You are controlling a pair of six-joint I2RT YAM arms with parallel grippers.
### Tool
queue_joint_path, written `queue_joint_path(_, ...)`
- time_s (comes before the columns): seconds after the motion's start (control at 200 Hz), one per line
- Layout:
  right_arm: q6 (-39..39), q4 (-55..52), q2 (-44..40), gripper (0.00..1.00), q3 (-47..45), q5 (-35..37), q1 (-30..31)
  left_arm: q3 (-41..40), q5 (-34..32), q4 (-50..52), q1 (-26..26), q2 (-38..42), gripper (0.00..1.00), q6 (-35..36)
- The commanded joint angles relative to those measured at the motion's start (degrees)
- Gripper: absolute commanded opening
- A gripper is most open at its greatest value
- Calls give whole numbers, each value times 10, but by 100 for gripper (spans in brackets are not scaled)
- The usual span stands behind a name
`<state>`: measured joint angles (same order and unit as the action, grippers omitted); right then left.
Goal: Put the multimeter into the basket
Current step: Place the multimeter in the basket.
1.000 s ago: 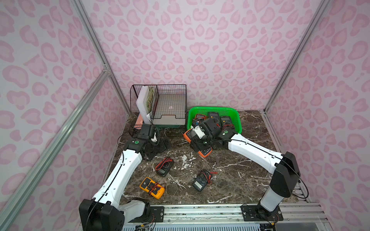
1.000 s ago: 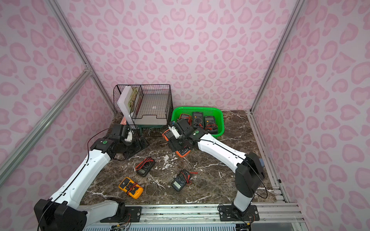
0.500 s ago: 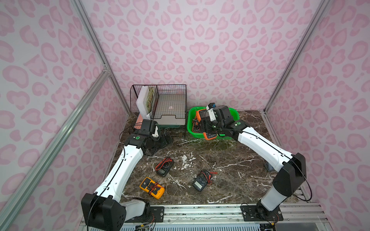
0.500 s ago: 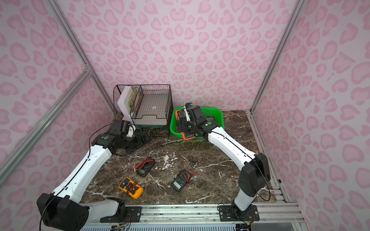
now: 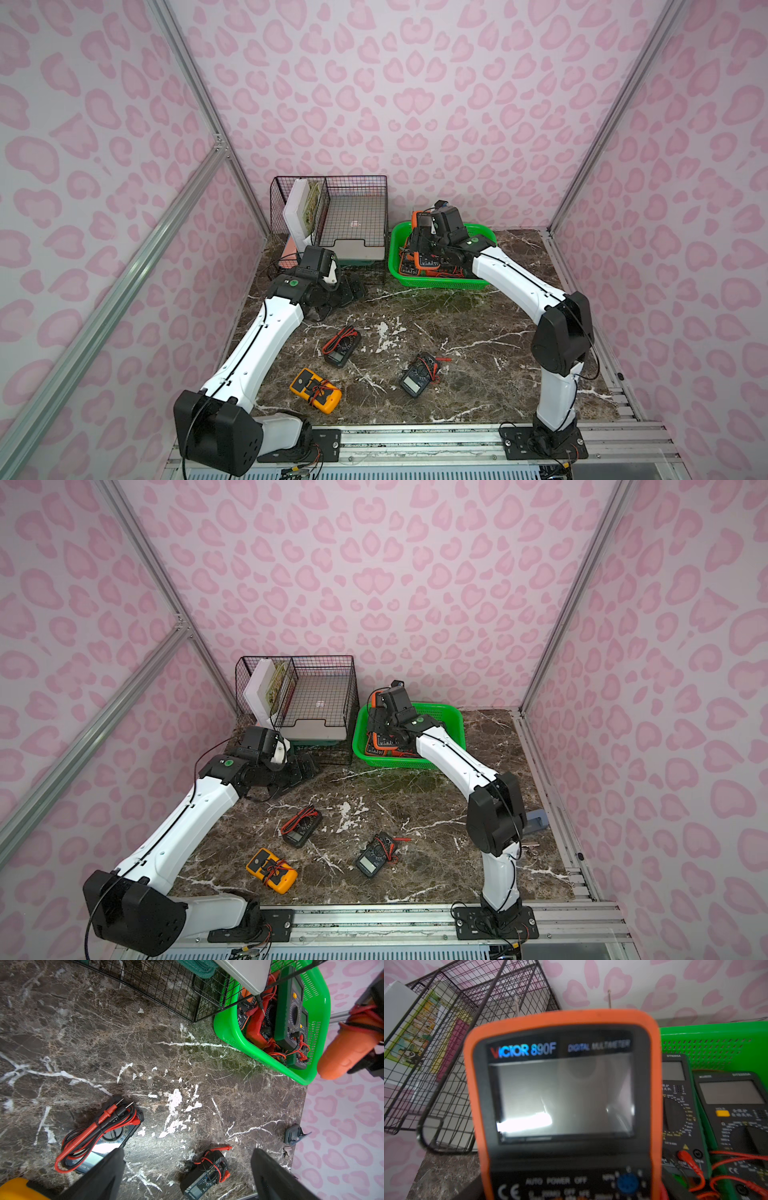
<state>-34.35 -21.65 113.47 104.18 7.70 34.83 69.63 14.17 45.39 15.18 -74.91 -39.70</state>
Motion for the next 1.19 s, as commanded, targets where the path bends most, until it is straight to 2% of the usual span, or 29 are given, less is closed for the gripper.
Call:
queue_joint_path(0.0,-17,36,23,52,24,45,-1,2,-2,-9,4,-3,99,6)
queue_joint_path(0.31,-20,16,115,52,103,55,0,-1,-1,-1,12,-8,99,12)
queue_joint_path(0.5,-16,-17,182,53,182,54,0,1,-2,6,16,-12,99,17)
queue_joint_path(0.725,-12,-51,253,57,245,52,-7,2,-4,14,19,-13,98,22)
queue_joint_path(0.865,-15,-60,273,65,262,38,-11,-3,-6,18,21,-10,99,23)
queue_joint_path(1.05,-12,-78,284,89,287,30,-12,-8,-8,18,22,-8,98,23)
queue_joint_path(1.19,-8,-83,278,96,290,27,-12,-6,-8,16,24,-12,99,23)
